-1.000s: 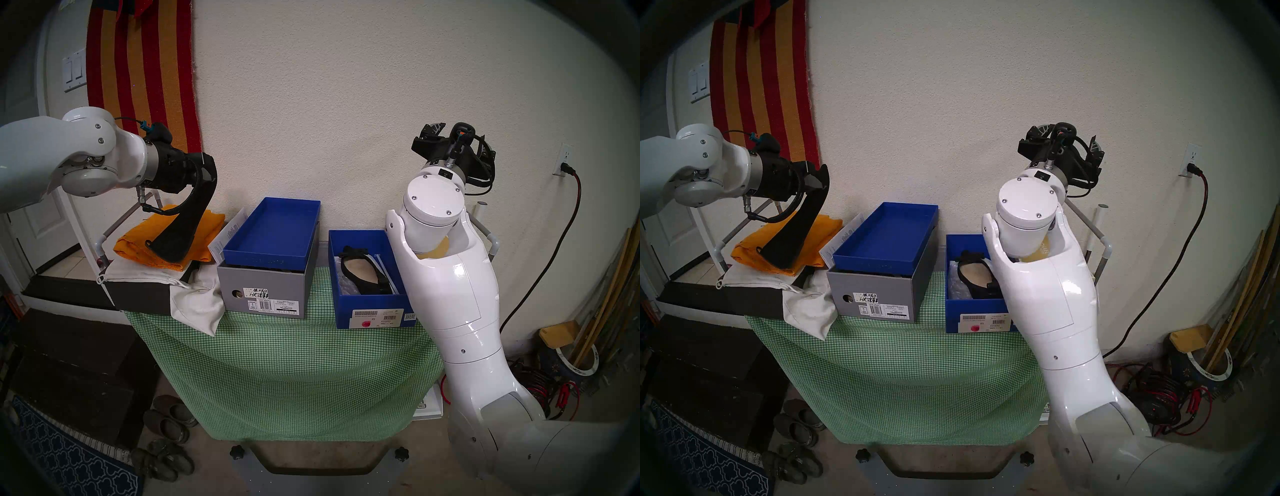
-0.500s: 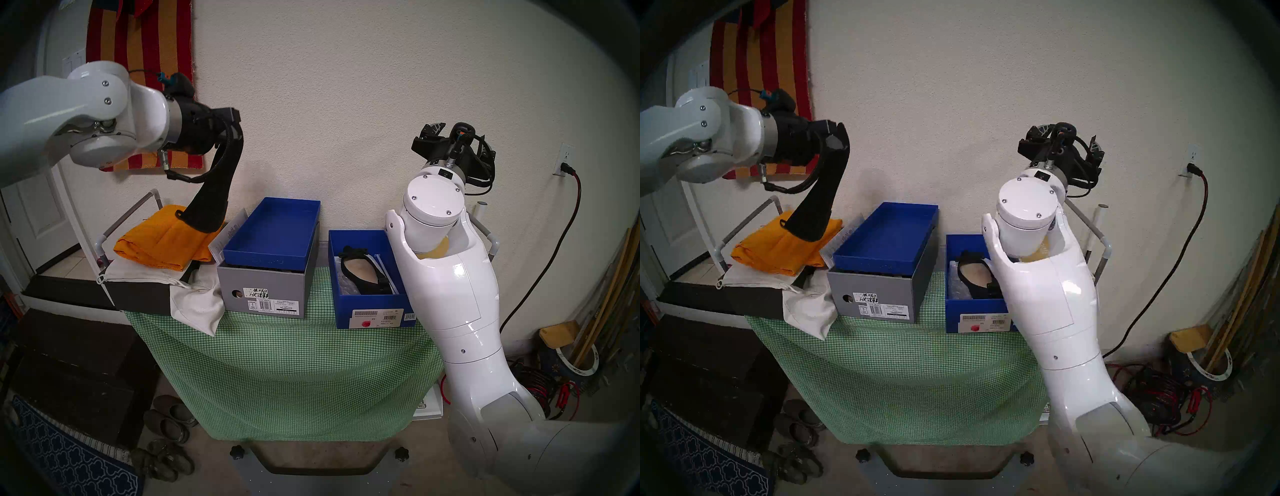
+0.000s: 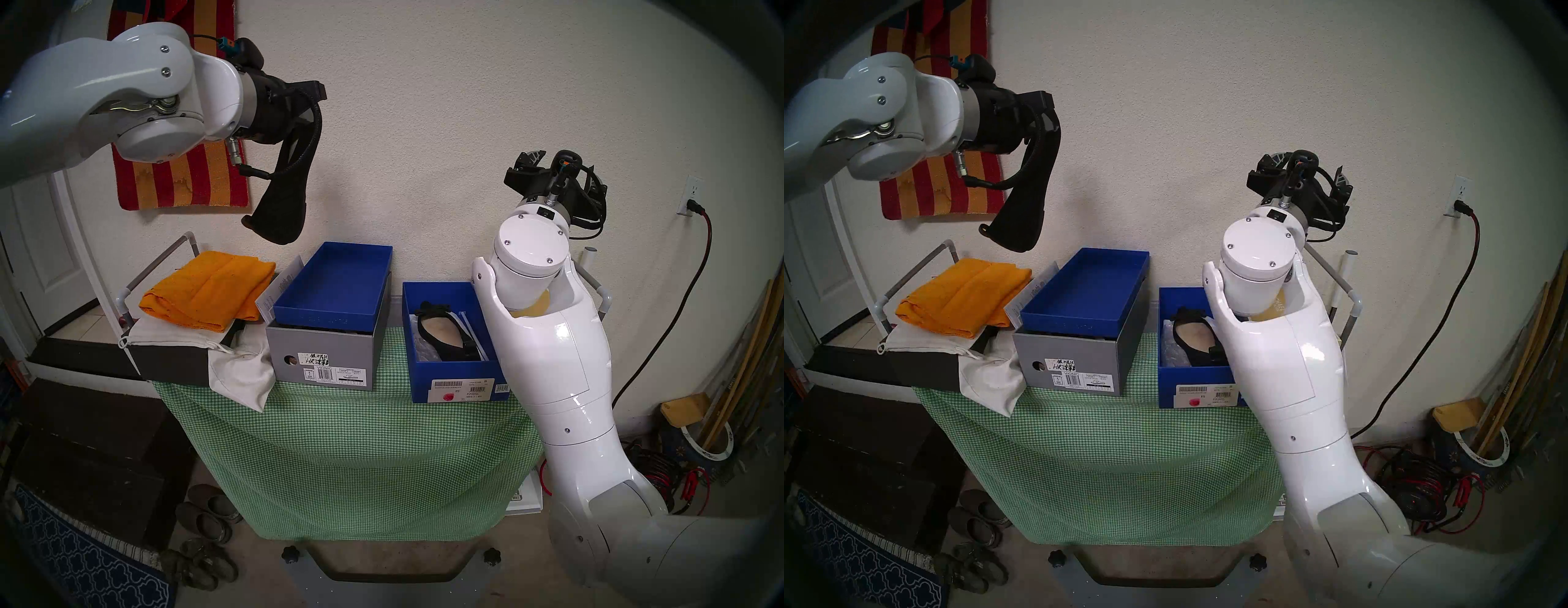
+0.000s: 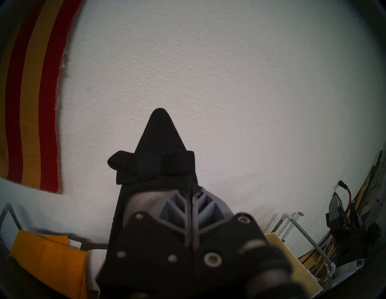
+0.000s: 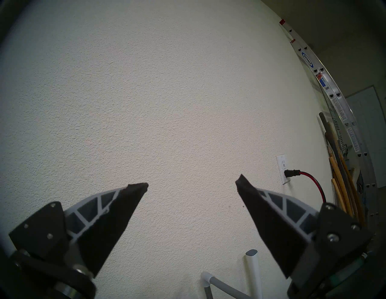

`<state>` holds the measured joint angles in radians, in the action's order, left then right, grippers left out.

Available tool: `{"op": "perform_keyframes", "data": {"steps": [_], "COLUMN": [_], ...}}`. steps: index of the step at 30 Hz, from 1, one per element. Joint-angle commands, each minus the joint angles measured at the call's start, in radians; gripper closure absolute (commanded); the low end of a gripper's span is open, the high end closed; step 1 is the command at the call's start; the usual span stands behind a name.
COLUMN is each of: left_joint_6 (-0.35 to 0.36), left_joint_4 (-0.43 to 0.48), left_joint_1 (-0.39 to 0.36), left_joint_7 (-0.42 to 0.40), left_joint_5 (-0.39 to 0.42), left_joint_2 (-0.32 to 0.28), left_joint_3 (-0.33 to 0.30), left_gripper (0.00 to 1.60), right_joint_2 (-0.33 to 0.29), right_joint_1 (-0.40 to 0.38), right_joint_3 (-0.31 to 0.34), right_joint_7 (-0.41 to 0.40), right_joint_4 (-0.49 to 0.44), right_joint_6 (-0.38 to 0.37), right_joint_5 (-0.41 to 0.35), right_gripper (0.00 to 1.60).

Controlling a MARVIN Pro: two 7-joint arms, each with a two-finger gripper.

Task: Put shoes into shoe box

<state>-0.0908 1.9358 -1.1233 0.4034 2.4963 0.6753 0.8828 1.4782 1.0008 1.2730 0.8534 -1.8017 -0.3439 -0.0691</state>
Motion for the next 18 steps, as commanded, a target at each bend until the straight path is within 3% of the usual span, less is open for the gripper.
{"op": "perform_keyframes", "data": {"steps": [1,2,7,11,18], "left_joint_6": [-0.039,-0.037,-0.052,-0.034,-0.021], "left_joint_4": [-0.058,-0.063,-0.135,-0.179,-0.263], "left_joint_1": [0.090,0.108,0.141,0.182,0.199], "left_joint_7": [-0.030,-0.029,-0.046,-0.039,-0.041], "left_joint_5": [0.017,0.013,0.037,0.018,0.049], "left_joint_2": [0.116,0.112,0.204,0.228,0.312], "left_joint_3": [-0.056,-0.080,-0.100,-0.152,-0.183], "left_gripper": [1.60,1.60,1.60,1.60,1.60], "right_joint_2": [-0.001,-0.001,-0.001,-0.001,-0.001], "right_joint_1": [0.002,0.002,0.002,0.002,0.003], "right_joint_3": [0.000,0.000,0.000,0.000,0.000], "right_joint_7": [-0.002,-0.002,-0.002,-0.002,-0.003], "right_joint_4": [0.000,0.000,0.000,0.000,0.000], "right_joint_6": [0.002,0.002,0.002,0.002,0.002], "right_joint_5": [-0.002,-0.002,-0.002,-0.001,-0.002], "right_gripper": [0.00,0.00,0.00,0.00,0.00]}}
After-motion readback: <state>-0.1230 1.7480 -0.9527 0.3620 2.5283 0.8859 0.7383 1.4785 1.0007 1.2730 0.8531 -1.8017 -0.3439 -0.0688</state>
